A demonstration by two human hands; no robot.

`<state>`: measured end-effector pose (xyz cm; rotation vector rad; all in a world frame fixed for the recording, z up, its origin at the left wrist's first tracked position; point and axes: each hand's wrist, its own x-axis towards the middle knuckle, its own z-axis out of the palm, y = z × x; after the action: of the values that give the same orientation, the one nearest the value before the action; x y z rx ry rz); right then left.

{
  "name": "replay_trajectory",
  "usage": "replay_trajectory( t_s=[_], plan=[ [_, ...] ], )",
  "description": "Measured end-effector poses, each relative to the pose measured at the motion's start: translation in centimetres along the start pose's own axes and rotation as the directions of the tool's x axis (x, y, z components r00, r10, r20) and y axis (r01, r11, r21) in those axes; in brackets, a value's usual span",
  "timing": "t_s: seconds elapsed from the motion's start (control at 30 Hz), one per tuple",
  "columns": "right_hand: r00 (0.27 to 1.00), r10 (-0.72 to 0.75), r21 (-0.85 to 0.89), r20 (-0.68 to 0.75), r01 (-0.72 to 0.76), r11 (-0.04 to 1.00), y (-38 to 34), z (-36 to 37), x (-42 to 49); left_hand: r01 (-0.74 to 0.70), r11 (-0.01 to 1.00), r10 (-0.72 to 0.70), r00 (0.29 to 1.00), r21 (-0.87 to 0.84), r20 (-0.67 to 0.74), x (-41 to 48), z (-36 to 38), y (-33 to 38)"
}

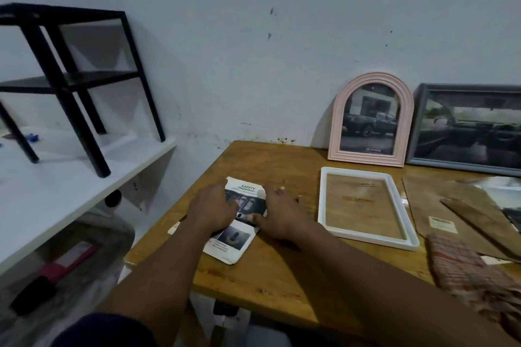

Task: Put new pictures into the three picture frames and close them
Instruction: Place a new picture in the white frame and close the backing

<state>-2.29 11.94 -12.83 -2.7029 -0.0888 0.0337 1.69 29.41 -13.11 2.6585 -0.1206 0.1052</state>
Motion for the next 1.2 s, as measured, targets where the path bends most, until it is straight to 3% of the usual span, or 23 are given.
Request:
replay_trajectory(
  t_s=[0.2, 0.4, 0.57, 0.7, 0.9, 1.03, 1.2],
  plan=[
    [0.993, -0.030, 0.192, -0.111, 0.051, 0.980, 1.1, -1.9, -1.1, 0.011, 0.995, -0.024, 0.992, -0.103, -0.126, 1.1, 0.3, 1.3],
    [0.950, 0.010, 0.398, -0.313, 0.122, 0.909, 4.2, -7.1, -2.2, -0.103, 0.898, 0.031, 0.984, -0.429, -0.174, 1.4, 0.6, 6.1],
    [0.909, 0.080, 0.365, -0.410, 0.083, 0.927, 8.7, -12.9, -3.4, -0.174, 0.808, 0.118, 0.984, -0.563, -0.134, 1.0, 2.0, 13.2],
    [0.902, 0.143, 0.302, -0.406, -0.015, 0.953, 13.1, -14.9, -4.8, -0.200, 0.764, 0.197, 0.978, -0.614, -0.074, 0.9, 4.4, 17.4],
    [0.918, 0.155, 0.106, -0.365, -0.124, 0.987, 17.6, -13.2, -4.9, -0.260, 0.854, 0.295, 0.955, -0.450, 0.008, 0.5, 8.5, 18.7],
    [0.930, 0.199, -0.035, -0.308, -0.220, 0.975, 18.8, -10.8, -4.5, -0.398, 0.896, 0.412, 0.911, -0.194, 0.034, 0.6, 9.6, 17.8],
    [0.955, 0.162, -0.138, -0.247, -0.200, 0.970, 18.9, -7.6, -4.6, -0.463, 0.871, 0.465, 0.885, -0.164, -0.026, 0.6, 10.0, 16.9]
  ],
)
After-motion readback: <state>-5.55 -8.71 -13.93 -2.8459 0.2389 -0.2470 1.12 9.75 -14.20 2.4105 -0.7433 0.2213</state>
